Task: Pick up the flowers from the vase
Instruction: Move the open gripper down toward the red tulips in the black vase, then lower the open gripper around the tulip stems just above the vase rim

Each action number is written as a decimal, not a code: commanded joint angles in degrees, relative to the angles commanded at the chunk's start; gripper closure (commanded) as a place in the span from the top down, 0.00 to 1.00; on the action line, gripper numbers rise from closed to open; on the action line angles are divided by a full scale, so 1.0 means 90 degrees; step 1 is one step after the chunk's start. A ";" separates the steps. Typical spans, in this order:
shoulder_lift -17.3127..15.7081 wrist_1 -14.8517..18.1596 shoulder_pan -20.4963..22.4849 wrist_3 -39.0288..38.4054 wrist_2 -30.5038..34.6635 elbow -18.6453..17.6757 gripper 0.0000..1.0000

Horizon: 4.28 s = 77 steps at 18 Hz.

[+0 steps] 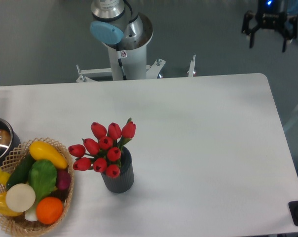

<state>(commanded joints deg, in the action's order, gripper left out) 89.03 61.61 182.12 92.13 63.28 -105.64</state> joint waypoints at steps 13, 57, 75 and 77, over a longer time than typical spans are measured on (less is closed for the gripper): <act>0.0449 0.0000 -0.1260 -0.0491 -0.0907 -0.0127 1.00; 0.1611 -0.0840 -0.3477 -0.0598 -0.3838 -0.0508 1.00; 0.2119 -0.1201 -0.3829 -0.0989 -0.4424 -0.0371 1.00; 0.2168 -0.1298 -0.3898 -0.0979 -0.4424 -0.0371 1.00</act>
<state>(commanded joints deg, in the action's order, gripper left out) 108.54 49.93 147.04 83.32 23.47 -108.98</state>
